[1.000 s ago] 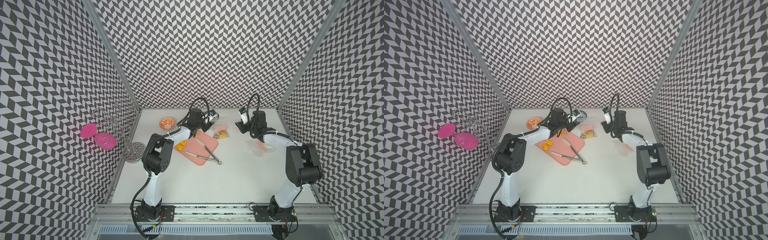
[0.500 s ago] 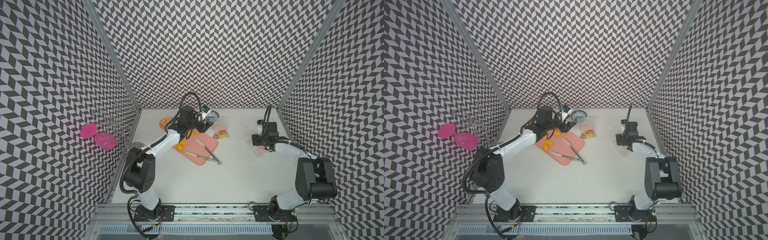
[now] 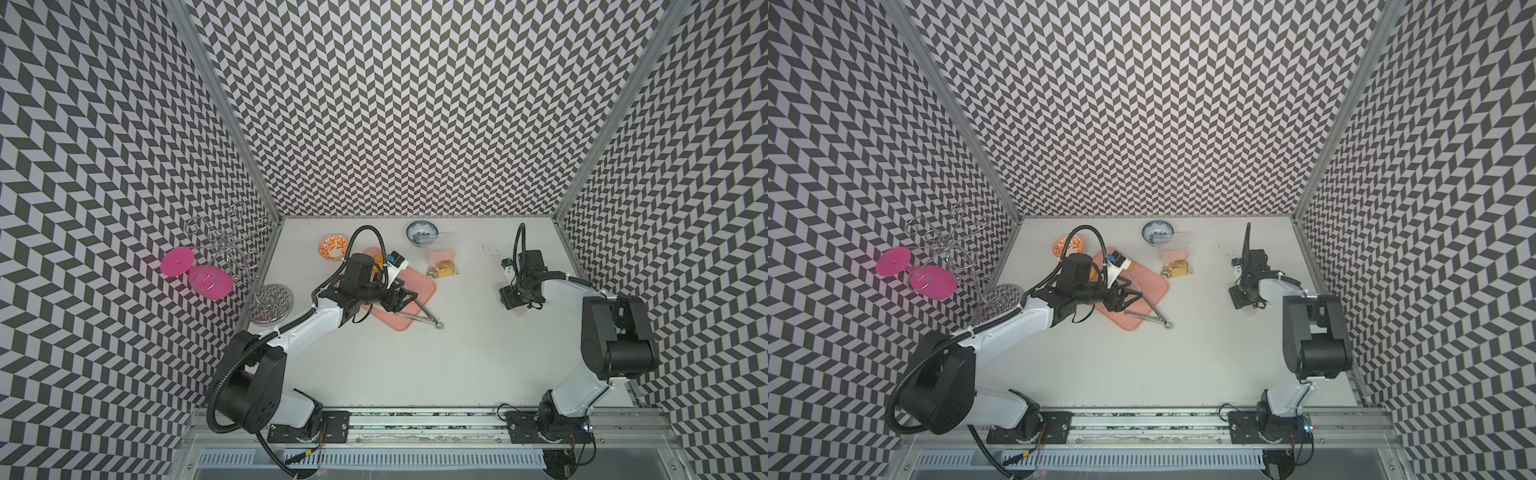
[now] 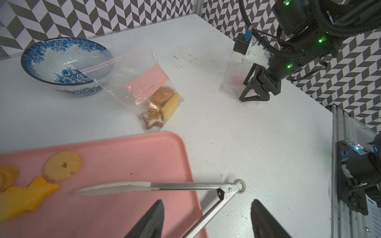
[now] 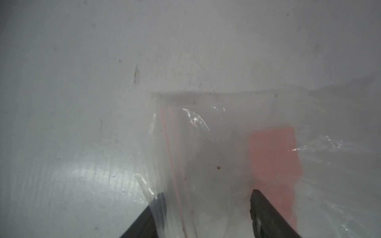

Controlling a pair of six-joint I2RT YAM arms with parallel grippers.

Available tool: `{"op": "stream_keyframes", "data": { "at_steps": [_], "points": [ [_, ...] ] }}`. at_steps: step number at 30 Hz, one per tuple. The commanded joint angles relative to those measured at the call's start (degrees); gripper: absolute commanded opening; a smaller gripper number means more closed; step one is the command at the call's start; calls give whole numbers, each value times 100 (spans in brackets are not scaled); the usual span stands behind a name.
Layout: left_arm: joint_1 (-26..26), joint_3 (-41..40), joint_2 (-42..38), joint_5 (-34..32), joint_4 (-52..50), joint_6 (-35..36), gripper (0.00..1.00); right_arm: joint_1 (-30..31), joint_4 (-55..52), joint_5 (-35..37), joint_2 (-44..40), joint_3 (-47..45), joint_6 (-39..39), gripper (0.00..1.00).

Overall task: Put the cookies into a resealable bag to prevent moisture
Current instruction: Pick up the ziploc bag from the center of the board, then open the ziploc bag.

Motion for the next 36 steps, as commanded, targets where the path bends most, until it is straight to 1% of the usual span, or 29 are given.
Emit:
{"op": "stream_keyframes", "data": {
  "at_steps": [1, 3, 6, 7, 11, 13, 14, 15, 17, 19, 21, 22, 24, 27, 30, 33, 36],
  "points": [
    [-31, -74, -173, 194, 204, -117, 67, 28, -76, 139, 95, 212, -50, 49],
    [-37, -62, -156, 191, 160, -83, 67, 28, -101, 69, 66, 289, 62, 33],
    [-29, 23, -147, 156, 40, -36, 67, 22, 11, -239, -199, 287, 309, 18],
    [-24, 49, -156, 146, 8, -45, 67, 19, -6, -470, -287, 290, 402, 14],
    [-39, 65, -263, 58, -42, -318, 66, 24, 28, -1526, -731, 167, 923, 5],
    [-98, 73, -413, -148, -53, -741, 65, 49, 197, -2244, -1103, -38, 1409, 4],
    [-151, 75, -479, -270, -69, -982, 65, 92, 340, -2499, -1288, -170, 1659, 3],
    [-242, 75, -571, -412, -57, -1277, 65, 227, 507, -2588, -1511, -316, 2051, 2],
    [-454, 74, -729, -737, -59, -1875, 64, 724, 705, -2350, -1845, -492, 2630, 2],
    [-674, 116, -834, -976, -107, -2454, 64, 1339, 867, -1975, -2086, -581, 3392, 1],
    [-862, 227, -876, -1247, -292, -2962, 61, 1762, 1151, -1908, -2273, -682, 4091, 0],
    [-963, 279, -880, -1337, -365, -3177, 60, 2033, 1320, -1840, -2356, -716, 4377, 0],
    [-1133, 360, -885, -1546, -464, -3591, 58, 2576, 1455, -1399, -2381, -615, 4712, 0],
    [-1391, 433, -816, -1733, -455, -3994, 56, 3218, 1489, -795, -2255, -375, 4951, 0],
    [-1489, 610, -539, -1822, -770, -4256, 52, 3729, 1322, -121, -2061, -46, 4975, 0],
    [-1511, 667, -364, -1873, -794, -4350, 49, 4177, 1196, 589, -1974, 214, 4961, 0],
    [-1538, 776, -309, -1902, -791, -4359, 46, 4490, 1100, 1116, -1924, 375, 4859, 0]
  ]
}}
